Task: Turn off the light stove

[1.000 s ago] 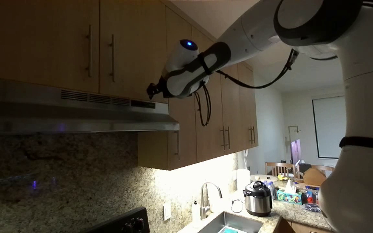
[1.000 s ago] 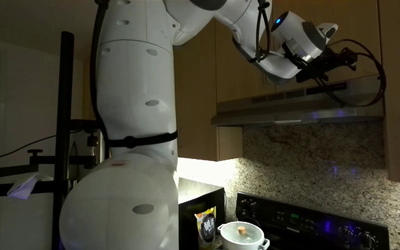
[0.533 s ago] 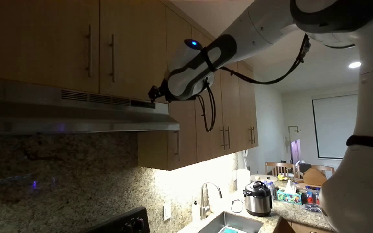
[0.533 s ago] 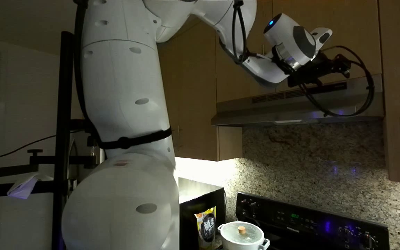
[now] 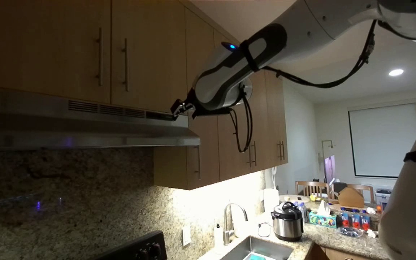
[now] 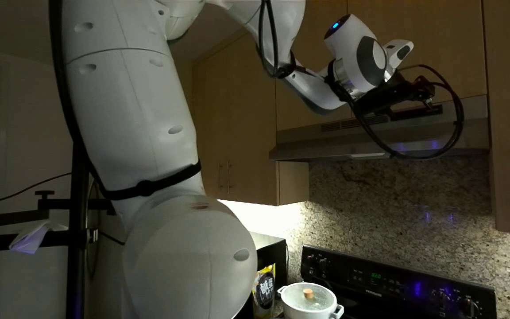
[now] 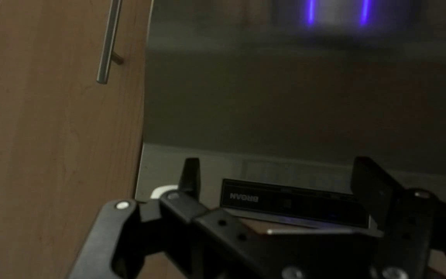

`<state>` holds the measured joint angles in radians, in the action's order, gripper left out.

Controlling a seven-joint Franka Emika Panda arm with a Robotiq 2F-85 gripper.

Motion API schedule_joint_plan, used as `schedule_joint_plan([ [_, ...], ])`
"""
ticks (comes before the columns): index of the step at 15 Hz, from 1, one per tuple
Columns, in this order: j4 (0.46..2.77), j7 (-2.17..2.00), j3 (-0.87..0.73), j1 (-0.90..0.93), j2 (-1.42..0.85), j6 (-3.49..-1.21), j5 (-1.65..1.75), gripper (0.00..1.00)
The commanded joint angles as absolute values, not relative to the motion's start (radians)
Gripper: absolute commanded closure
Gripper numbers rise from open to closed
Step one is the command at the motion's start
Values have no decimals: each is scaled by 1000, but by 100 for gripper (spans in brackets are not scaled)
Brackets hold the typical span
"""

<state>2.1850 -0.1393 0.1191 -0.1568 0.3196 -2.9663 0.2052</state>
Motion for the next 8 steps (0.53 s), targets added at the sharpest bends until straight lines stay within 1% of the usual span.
schedule_joint_plan([
  [1, 2197, -132, 108, -145, 337, -2966, 204, 0],
  [8, 2268, -151, 123, -150, 395, -2923, 214, 0],
])
